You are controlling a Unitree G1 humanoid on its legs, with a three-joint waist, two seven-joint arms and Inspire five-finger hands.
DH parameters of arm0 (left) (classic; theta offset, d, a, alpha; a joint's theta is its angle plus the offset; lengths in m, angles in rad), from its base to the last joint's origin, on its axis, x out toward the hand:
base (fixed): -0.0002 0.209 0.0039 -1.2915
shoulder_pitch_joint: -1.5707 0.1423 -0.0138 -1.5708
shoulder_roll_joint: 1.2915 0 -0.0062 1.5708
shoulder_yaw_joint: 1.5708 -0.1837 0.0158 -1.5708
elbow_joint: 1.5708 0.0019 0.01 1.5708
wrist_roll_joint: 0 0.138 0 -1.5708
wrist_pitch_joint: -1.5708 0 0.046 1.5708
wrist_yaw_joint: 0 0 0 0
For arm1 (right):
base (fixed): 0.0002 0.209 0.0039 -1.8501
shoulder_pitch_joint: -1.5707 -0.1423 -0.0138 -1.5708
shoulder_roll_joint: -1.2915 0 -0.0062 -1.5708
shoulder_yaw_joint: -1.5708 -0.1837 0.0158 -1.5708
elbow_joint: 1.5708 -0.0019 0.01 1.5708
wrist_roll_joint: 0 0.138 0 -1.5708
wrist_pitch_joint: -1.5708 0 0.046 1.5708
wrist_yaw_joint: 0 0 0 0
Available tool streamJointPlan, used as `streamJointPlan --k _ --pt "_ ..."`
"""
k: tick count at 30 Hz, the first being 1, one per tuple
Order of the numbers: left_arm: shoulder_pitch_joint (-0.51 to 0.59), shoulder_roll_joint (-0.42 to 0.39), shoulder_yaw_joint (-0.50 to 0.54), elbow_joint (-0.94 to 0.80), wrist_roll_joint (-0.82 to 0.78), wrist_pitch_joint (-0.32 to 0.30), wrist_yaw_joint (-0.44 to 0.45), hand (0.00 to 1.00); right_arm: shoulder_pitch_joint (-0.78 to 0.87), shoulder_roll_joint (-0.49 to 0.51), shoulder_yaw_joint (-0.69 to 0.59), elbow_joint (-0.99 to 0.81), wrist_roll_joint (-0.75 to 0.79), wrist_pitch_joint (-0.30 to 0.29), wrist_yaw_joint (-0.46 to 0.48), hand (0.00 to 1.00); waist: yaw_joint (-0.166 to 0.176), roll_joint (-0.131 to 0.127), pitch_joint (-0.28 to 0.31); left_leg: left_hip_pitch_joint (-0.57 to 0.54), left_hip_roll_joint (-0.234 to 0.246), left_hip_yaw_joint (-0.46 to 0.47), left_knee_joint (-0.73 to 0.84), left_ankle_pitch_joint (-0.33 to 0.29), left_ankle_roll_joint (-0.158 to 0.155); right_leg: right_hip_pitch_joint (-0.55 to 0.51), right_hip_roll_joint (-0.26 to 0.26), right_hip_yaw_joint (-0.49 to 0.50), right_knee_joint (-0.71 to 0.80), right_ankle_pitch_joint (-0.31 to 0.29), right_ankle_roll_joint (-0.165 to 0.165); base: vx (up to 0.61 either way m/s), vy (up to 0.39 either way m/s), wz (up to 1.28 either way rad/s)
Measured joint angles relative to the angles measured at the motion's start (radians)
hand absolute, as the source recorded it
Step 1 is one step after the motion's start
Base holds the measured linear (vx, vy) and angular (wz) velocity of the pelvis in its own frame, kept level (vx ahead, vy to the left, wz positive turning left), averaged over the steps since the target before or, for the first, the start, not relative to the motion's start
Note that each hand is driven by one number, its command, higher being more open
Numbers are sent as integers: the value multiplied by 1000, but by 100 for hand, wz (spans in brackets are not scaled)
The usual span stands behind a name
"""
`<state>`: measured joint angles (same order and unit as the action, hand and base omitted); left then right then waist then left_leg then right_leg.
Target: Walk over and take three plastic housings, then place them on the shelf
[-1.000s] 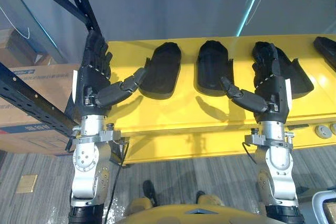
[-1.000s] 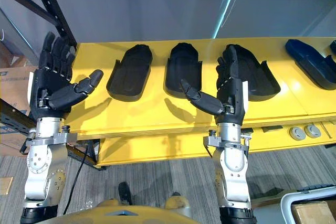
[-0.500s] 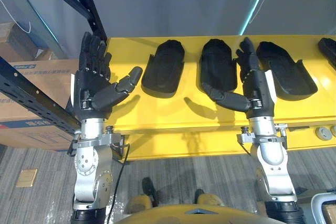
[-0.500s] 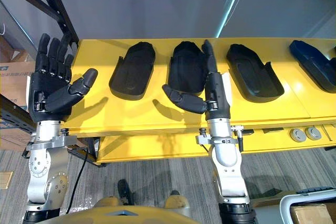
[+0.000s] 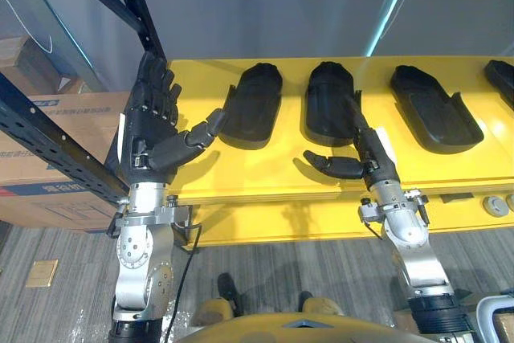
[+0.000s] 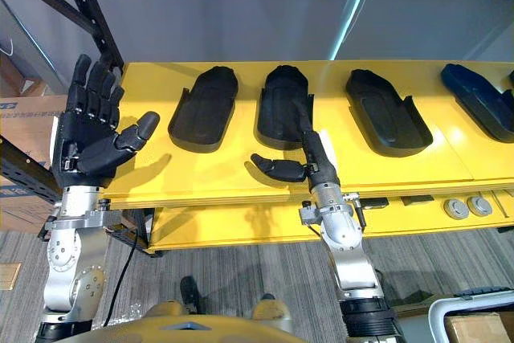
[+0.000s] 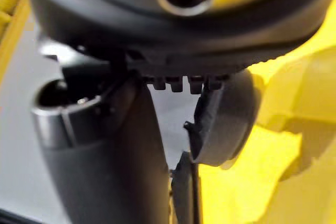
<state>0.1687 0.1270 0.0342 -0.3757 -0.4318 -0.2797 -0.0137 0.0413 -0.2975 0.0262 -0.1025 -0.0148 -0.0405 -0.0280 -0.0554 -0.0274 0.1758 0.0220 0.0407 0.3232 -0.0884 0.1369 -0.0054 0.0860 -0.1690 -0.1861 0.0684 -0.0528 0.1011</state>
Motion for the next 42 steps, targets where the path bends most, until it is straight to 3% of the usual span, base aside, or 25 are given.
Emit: streamJointPlan --k 15,24,42 --pt "0 6 -2 7 1 23 -1 100 -55 -18 -36 2 -19 93 111 100 -4 1 1 4 2 -2 0 4 5 6 2 -2 2 0 0 0 0 0" --pt "0 10 2 15 1 40 -3 100 -55 -28 -68 2 -59 118 151 100 -4 0 0 7 1 -1 0 5 5 7 1 -2 2 -1 -1 0 0 0" --pt "0 32 15 15 -2 69 -15 100 -35 -139 -167 -6 -131 137 205 100 -5 -4 1 5 0 1 0 3 2 5 0 0 0 5 8 0 0 0"
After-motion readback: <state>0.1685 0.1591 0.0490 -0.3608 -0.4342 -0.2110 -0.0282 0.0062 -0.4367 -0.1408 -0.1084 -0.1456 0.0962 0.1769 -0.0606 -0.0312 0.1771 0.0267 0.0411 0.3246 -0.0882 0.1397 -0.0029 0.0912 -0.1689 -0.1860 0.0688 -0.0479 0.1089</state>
